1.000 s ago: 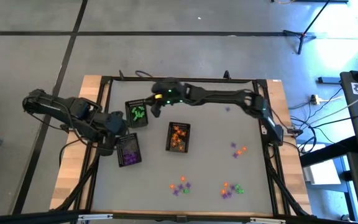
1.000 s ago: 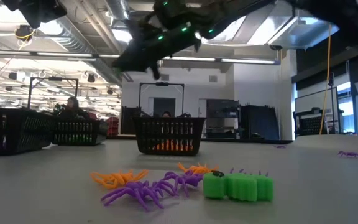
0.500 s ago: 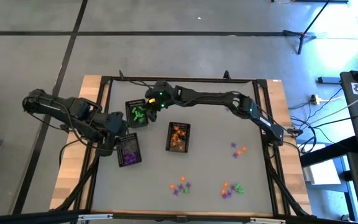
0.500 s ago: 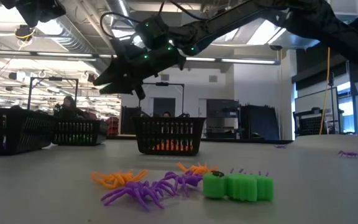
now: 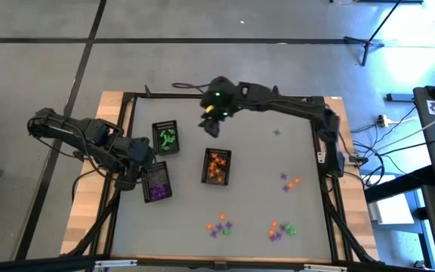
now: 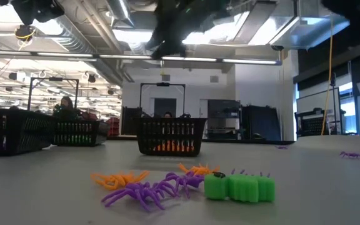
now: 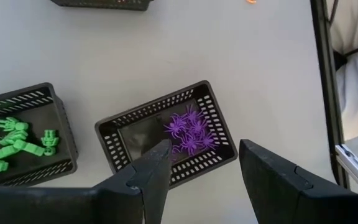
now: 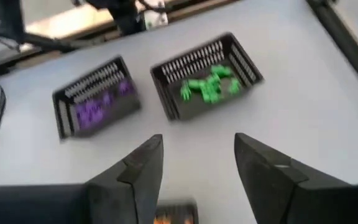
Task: Sort Halloween decoration
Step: Put the purple spider toy into the bottom left black basket
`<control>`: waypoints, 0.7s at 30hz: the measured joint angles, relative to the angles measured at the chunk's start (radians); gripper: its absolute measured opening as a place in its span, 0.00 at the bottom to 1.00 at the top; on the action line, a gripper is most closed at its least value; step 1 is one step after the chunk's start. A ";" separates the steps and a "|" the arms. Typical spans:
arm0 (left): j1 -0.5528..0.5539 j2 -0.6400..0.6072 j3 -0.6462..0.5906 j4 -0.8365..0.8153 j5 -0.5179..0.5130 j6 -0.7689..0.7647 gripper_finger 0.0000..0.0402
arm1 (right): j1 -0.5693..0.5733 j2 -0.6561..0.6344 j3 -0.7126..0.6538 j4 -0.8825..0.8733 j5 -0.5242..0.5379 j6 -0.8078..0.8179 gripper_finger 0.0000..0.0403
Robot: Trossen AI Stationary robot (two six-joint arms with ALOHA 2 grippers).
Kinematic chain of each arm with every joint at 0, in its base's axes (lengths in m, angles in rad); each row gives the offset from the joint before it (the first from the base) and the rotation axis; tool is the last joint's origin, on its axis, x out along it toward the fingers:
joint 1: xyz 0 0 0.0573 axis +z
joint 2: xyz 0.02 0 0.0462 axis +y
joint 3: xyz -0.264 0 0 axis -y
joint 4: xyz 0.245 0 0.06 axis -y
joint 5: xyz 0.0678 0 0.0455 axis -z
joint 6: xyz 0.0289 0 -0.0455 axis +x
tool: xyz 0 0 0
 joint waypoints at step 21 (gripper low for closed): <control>0.001 0.007 0.000 0.027 0.008 -0.008 0.44 | -0.021 -0.756 -1.141 0.136 0.347 0.279 0.40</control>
